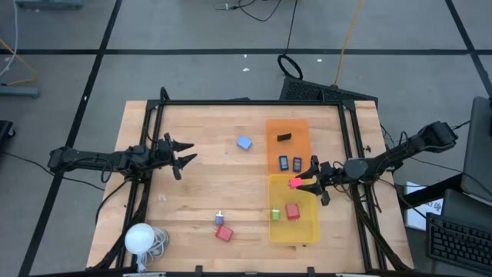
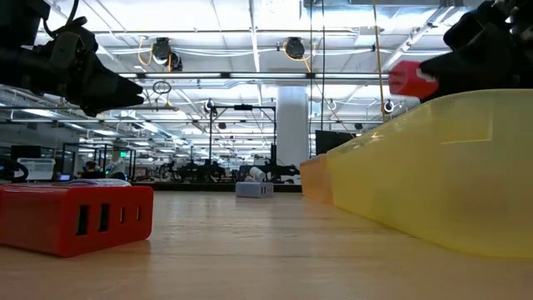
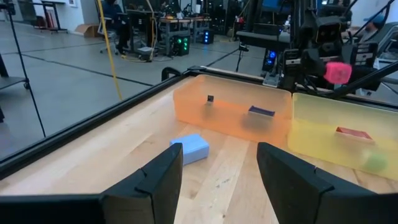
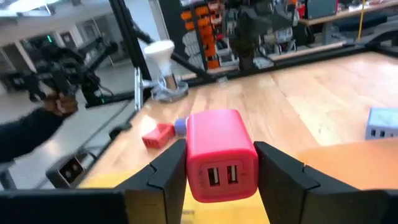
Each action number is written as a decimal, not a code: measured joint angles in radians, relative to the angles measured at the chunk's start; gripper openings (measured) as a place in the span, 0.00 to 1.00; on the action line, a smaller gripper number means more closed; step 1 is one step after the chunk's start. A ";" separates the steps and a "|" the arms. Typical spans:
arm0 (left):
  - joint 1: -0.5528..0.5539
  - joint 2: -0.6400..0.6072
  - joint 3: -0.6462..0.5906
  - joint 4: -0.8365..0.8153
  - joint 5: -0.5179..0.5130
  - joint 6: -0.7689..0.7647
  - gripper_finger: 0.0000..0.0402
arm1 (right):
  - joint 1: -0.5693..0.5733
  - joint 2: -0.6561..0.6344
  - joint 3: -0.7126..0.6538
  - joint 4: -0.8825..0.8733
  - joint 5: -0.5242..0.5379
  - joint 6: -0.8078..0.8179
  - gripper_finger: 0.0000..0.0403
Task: Pick & Place Office items
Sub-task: Put the pink charger adapter into the yellow bin, then put the blue charger adapter into the yellow bin
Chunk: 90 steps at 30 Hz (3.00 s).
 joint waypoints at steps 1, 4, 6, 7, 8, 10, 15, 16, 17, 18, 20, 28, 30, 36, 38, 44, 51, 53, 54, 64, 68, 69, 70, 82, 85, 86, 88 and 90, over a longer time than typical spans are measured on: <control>0.000 0.000 0.000 0.000 0.000 0.000 0.52 | 0.000 0.016 0.004 -0.002 -0.001 -0.002 0.37; 0.000 0.000 0.000 0.000 0.000 0.001 0.52 | 0.000 0.066 0.025 0.001 -0.026 -0.006 0.37; 0.000 0.000 0.000 0.000 0.000 0.001 0.52 | 0.000 0.095 0.037 0.000 -0.027 -0.007 0.37; 0.000 0.000 0.000 0.000 0.000 0.001 0.52 | -0.001 0.108 0.043 -0.002 -0.027 -0.008 0.37; 0.000 0.000 0.000 0.000 0.000 0.001 0.52 | -0.001 0.118 0.051 -0.001 -0.027 -0.007 0.37; 0.000 0.000 0.000 -0.001 0.000 0.001 0.52 | -0.001 0.136 0.066 0.001 -0.027 -0.008 0.37; 0.000 0.000 0.000 0.000 0.000 0.002 0.52 | -0.002 0.193 0.103 0.000 -0.053 -0.023 0.37; 0.000 0.000 0.000 -0.001 0.000 0.002 0.52 | -0.002 0.206 0.109 0.000 -0.052 -0.024 0.37; 0.000 0.000 0.000 -0.001 0.000 0.002 0.52 | -0.002 0.221 0.116 0.000 -0.052 -0.027 0.37; 0.000 0.000 0.000 0.000 0.000 0.001 0.52 | -0.002 0.237 0.123 0.000 -0.052 -0.029 0.37; 0.000 0.000 0.000 0.000 0.000 0.001 0.52 | -0.002 0.266 0.132 0.000 -0.052 -0.031 0.37; 0.000 0.000 0.001 0.000 0.000 0.000 0.52 | -0.012 0.348 0.154 0.000 -0.053 -0.058 0.38; 0.000 0.000 0.001 0.000 0.000 0.000 0.52 | -0.018 0.357 0.157 0.001 -0.053 -0.058 0.38; 0.000 0.000 0.001 -0.001 0.000 0.000 0.52 | -0.027 0.375 0.157 0.000 -0.053 -0.057 0.39; 0.000 0.000 0.001 0.000 0.000 0.000 0.52 | -0.027 0.375 0.157 0.000 -0.053 -0.057 0.39; 0.000 0.000 0.001 -0.001 0.000 0.001 0.52 | -0.027 0.375 0.157 0.000 -0.053 -0.057 0.39; 0.000 0.000 0.001 -0.001 0.000 0.000 0.52 | -0.027 0.375 0.157 0.000 -0.053 -0.057 0.39; 0.000 0.000 0.001 -0.001 0.000 0.000 0.52 | -0.027 0.375 0.157 0.000 -0.053 -0.057 0.39; 0.000 0.000 0.001 -0.001 0.000 0.000 0.52 | -0.027 0.375 0.157 0.000 -0.053 -0.057 0.39; 0.000 0.000 0.001 -0.001 0.000 0.000 0.52 | -0.027 0.375 0.157 0.000 -0.053 -0.057 0.39; 0.000 0.000 0.001 -0.001 0.000 0.000 0.52 | -0.027 0.375 0.157 0.000 -0.053 -0.057 0.40; 0.000 0.000 0.001 -0.001 0.000 0.000 0.52 | -0.027 0.375 0.157 0.000 -0.053 -0.057 0.41; 0.000 0.000 0.001 -0.001 0.000 0.000 0.52 | -0.027 0.375 0.157 0.000 -0.053 -0.057 0.41; 0.000 0.000 0.001 -0.001 0.000 0.000 0.52 | -0.027 0.375 0.157 0.007 -0.051 -0.046 0.51; 0.000 0.000 0.001 -0.001 0.000 0.000 0.52 | -0.027 0.375 0.157 0.007 -0.051 -0.046 0.53; 0.000 0.000 0.001 -0.001 0.000 0.000 0.52 | -0.027 0.375 0.157 0.008 -0.050 -0.045 0.53; 0.000 0.000 0.001 -0.001 0.000 0.000 0.52 | -0.027 0.375 0.157 0.008 -0.050 -0.046 0.54; 0.000 0.000 0.001 -0.001 0.000 -0.001 0.52 | -0.027 0.375 0.157 0.007 -0.050 -0.045 0.54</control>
